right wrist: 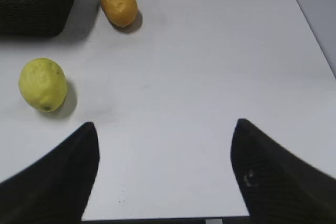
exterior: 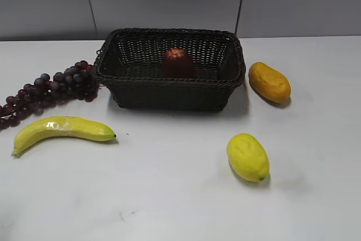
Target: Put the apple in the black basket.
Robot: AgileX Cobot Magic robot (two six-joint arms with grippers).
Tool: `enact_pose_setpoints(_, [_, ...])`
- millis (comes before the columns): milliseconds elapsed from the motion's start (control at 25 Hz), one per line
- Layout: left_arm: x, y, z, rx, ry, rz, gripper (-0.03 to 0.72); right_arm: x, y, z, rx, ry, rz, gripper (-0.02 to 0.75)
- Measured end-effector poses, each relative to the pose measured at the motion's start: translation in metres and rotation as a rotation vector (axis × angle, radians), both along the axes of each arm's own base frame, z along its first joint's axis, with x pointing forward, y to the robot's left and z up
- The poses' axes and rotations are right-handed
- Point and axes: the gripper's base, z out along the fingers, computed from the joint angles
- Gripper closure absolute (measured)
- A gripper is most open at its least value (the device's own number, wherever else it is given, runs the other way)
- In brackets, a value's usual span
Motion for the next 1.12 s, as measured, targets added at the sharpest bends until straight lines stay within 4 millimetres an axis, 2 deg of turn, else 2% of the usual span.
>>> enact_pose_setpoints(120, [-0.024, 0.000, -0.007, -0.011, -0.046, 0.014, 0.096, 0.000, 0.000, 0.000, 0.000, 0.000, 0.000, 0.148])
enact_pose_setpoints(520, [-0.084, 0.002, 0.017, -0.031, -0.468, 0.022, 0.098, 0.000, 0.000, 0.000, 0.000, 0.000, 0.000, 0.148])
enact_pose_setpoints(760, [-0.114, 0.003, 0.018, -0.043, -0.738, 0.023, 0.099, 0.000, 0.000, 0.000, 0.000, 0.000, 0.000, 0.148])
enact_pose_setpoints(1120, [-0.120, 0.004, 0.017, -0.045, -0.784, 0.024, 0.099, -0.001, 0.000, 0.000, 0.000, -0.003, 0.000, 0.148])
